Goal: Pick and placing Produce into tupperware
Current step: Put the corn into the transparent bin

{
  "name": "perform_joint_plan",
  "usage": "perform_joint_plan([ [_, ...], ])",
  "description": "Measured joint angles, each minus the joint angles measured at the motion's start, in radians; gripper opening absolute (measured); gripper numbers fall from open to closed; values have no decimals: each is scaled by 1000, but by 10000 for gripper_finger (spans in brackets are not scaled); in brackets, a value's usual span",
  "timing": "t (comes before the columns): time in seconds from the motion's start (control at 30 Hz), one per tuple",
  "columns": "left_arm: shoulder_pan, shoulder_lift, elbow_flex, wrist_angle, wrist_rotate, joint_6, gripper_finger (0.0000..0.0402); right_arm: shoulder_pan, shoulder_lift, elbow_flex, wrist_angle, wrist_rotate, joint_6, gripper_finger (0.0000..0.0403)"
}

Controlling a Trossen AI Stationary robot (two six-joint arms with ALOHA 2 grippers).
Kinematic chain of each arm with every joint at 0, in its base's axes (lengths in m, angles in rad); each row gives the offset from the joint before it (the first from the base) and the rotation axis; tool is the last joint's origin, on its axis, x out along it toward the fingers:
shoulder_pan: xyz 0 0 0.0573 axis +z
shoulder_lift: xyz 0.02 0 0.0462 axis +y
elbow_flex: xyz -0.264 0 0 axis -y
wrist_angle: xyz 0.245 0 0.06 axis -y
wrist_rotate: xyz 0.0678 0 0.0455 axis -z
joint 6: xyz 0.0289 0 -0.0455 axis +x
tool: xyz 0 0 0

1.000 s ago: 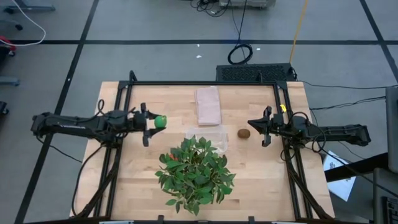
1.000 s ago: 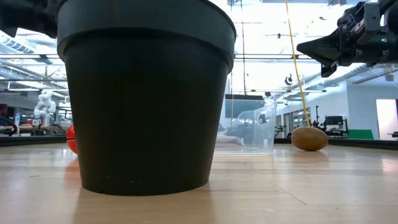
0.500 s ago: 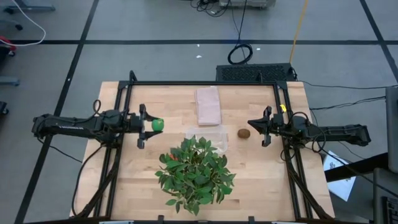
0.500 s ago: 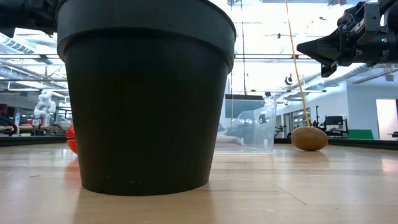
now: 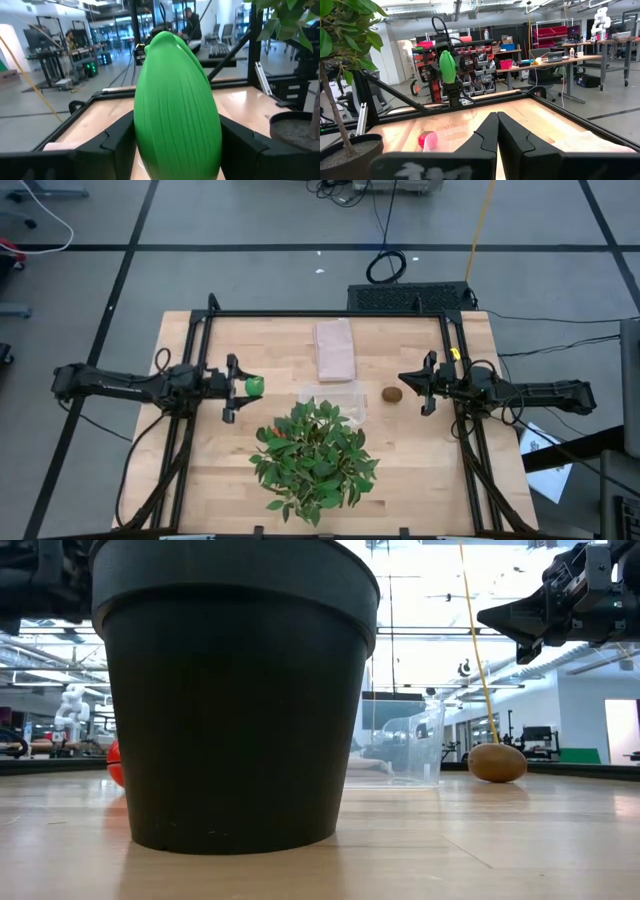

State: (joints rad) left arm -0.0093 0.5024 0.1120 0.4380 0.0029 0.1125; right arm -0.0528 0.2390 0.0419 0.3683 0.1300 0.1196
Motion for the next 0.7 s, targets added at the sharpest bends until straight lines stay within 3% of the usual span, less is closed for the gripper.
perform_joint_plan([
  [0.2,0,0,-78,122,0,-14,208,0,0,0,0,0,0,0],
  [0.7,0,0,-84,141,24,-13,210,0,2,0,0,0,0,0],
])
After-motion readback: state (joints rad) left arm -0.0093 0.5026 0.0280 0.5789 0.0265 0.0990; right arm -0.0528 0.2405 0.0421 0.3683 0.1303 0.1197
